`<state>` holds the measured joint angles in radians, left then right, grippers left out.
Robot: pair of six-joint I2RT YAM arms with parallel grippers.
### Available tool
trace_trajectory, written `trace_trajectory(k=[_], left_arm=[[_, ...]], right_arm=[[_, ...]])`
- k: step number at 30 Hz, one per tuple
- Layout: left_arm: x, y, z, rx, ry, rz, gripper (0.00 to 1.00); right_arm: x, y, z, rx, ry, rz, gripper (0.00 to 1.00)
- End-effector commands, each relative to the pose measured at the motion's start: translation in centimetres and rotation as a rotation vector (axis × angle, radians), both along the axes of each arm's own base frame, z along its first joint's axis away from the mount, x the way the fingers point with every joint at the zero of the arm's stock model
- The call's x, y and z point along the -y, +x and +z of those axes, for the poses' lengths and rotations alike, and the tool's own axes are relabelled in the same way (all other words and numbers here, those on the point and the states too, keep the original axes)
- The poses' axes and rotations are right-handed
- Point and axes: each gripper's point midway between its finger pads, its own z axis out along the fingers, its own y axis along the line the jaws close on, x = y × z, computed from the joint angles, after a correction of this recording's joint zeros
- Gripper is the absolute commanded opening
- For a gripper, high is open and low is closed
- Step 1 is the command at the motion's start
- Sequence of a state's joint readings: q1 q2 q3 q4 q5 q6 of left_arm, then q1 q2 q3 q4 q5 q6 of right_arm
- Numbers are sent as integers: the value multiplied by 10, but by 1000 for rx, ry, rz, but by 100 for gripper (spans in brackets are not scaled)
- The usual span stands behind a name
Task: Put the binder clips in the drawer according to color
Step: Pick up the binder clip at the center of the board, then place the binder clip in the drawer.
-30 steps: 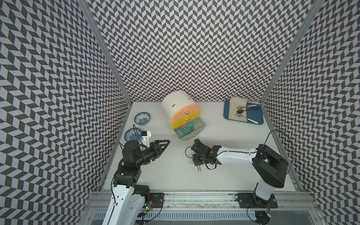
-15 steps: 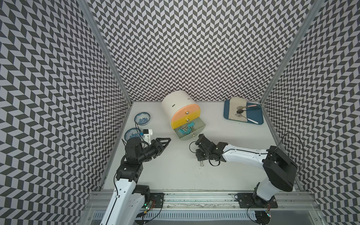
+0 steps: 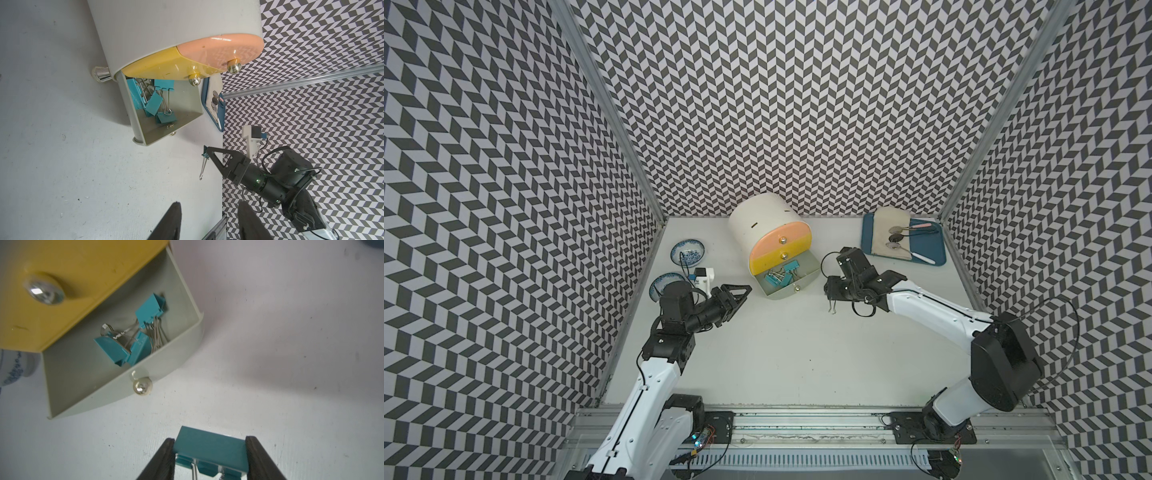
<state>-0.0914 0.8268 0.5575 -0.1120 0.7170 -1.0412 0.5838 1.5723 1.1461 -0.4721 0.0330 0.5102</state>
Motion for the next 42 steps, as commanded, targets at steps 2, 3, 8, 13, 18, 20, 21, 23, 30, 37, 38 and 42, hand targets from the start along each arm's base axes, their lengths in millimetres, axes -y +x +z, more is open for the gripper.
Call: trace_trajectory(k=[2, 3, 8, 13, 18, 20, 21, 23, 30, 37, 38, 42], left_arm=[[6, 8, 8, 54, -10, -18, 48], [7, 10, 8, 52, -10, -20, 48], [11, 19, 8, 51, -5, -23, 48], [13, 25, 7, 45, 1, -24, 48], [13, 26, 4, 35, 4, -22, 48], [13, 26, 3, 30, 6, -20, 48], [13, 26, 3, 29, 7, -23, 48], [13, 26, 2, 26, 10, -24, 48], [13, 26, 1, 17, 26, -35, 48], [14, 27, 5, 22, 36, -46, 47], [14, 27, 6, 22, 36, -46, 48], [15, 27, 9, 29, 37, -48, 48]], right_arm=[[-7, 27, 34, 60, 75, 33, 43], [-9, 34, 38, 64, 88, 34, 43], [-23, 66, 56, 89, 143, 59, 43], [-43, 89, 63, 89, 205, 90, 44], [-57, 104, 63, 84, 263, 95, 45], [-60, 108, 61, 83, 277, 94, 46], [-61, 110, 61, 83, 283, 94, 46], [-62, 114, 59, 81, 297, 89, 46], [-64, 121, 56, 78, 337, 84, 57], [-62, 121, 64, 102, 339, 84, 71], [-62, 121, 65, 105, 341, 85, 72], [-60, 118, 71, 115, 345, 83, 73]])
